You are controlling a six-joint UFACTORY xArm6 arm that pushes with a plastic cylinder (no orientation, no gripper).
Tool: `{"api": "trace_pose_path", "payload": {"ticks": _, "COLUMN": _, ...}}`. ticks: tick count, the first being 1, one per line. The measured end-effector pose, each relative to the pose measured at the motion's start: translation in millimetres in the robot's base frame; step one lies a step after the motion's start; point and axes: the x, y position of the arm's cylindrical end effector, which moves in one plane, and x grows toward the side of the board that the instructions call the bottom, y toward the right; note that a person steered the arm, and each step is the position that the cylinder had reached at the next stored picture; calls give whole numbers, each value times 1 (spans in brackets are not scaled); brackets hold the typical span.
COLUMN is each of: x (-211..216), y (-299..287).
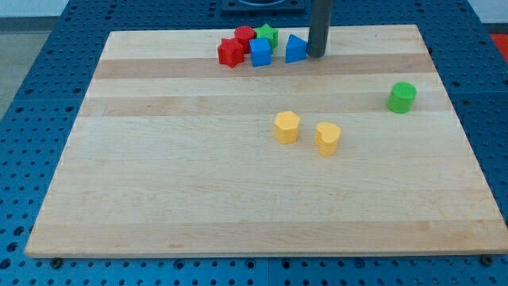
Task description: Move the triangle right to the cube
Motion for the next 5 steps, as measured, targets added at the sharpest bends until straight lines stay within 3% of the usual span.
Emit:
{"api": "trace_pose_path", "payload": {"ticks": 3, "x": 4, "y": -14}}
{"api": "trace_pose_path", "payload": {"ticks": 5, "x": 71, "y": 0}}
